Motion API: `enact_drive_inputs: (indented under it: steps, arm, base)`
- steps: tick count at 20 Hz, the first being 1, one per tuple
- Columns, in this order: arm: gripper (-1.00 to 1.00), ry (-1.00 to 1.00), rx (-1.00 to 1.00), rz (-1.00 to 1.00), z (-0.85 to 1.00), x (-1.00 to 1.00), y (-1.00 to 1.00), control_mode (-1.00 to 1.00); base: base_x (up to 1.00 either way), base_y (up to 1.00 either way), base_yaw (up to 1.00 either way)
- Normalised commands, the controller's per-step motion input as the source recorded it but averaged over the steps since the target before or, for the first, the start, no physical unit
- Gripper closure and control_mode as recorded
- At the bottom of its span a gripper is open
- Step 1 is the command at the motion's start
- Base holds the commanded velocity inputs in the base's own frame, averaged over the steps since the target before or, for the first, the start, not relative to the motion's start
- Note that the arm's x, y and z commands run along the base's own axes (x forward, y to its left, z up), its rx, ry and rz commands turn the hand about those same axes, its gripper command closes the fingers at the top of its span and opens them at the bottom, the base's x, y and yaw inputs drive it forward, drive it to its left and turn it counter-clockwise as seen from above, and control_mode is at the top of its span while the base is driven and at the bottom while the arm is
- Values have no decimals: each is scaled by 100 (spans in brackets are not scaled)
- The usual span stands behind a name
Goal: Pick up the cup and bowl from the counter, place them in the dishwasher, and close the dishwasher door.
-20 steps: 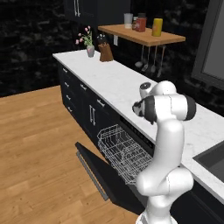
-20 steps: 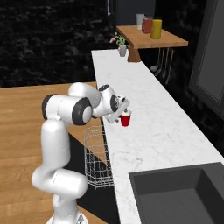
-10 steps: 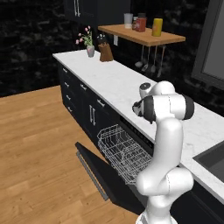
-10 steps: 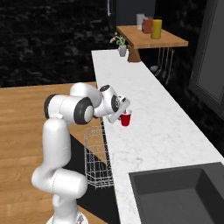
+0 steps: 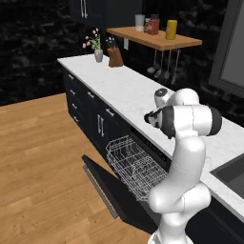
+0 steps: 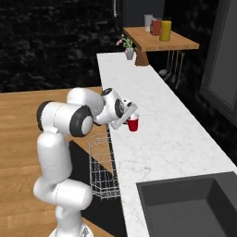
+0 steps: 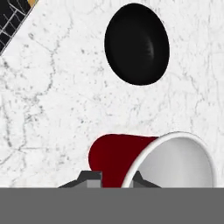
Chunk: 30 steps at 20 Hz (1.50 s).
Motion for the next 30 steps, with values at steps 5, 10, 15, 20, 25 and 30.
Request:
enact_drive_inputs:
  steps: [5,10,15,20,25,30]
  arm:
    - [100,-5,6,-3,42,-100,57,-100]
    - [100,0,8,7,18,-99,99,-100]
    - [100,4,2,18,19,-81,100,-100]
    - [100,16,-3,16,-13,-28,100,-100]
    - [100,22,-19,13,-70,20,68,-100]
    - [100,19,-15,16,-81,27,7,-100]
  base:
    - [0,0,0]
    - [0,0,0]
    - [0,0,0]
    - [0,0,0]
    - [0,0,0]
    - [0,0,0]
